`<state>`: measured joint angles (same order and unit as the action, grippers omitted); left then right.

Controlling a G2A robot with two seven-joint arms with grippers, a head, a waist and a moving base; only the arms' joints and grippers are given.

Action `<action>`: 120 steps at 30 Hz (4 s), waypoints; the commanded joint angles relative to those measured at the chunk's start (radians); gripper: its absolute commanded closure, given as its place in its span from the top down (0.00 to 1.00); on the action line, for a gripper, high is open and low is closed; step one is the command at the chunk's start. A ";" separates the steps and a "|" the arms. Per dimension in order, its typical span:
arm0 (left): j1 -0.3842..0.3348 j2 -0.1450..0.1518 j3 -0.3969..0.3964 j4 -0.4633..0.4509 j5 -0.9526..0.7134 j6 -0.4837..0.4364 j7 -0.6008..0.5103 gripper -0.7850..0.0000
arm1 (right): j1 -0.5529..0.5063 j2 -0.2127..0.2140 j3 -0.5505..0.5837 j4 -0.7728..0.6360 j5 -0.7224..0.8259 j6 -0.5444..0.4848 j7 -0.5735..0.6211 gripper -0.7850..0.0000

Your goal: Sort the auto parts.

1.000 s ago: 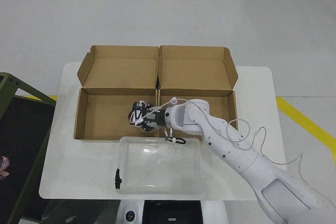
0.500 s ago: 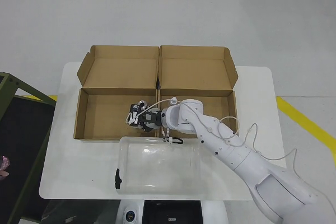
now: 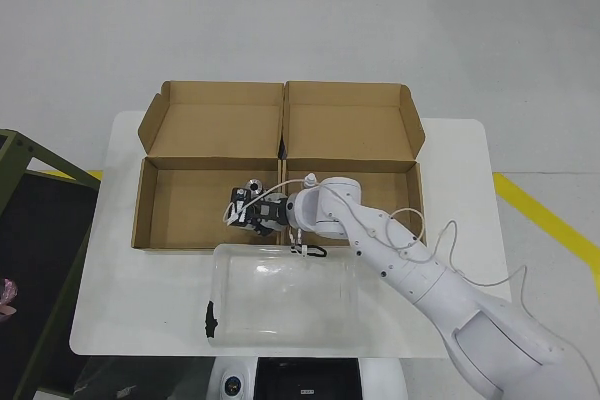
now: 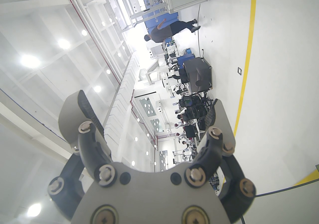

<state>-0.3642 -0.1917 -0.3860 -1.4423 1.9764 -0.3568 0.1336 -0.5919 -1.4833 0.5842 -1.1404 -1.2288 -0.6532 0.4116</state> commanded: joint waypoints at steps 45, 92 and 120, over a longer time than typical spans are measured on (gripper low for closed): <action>0.000 0.000 0.000 0.000 0.000 0.000 0.000 1.00 | -0.563 0.181 0.567 -0.737 -0.121 -0.078 -0.124 0.78; 0.000 0.000 0.000 0.000 0.000 0.000 0.000 1.00 | -1.116 0.256 1.115 -0.838 -0.147 0.192 -0.585 1.00; 0.000 0.000 0.000 0.000 0.000 0.000 0.000 1.00 | -1.116 0.256 1.115 -0.838 -0.147 0.192 -0.585 1.00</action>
<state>-0.3642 -0.1917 -0.3860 -1.4423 1.9764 -0.3568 0.1336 -1.7080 -1.2268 1.6991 -1.9781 -1.3762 -0.4610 -0.1730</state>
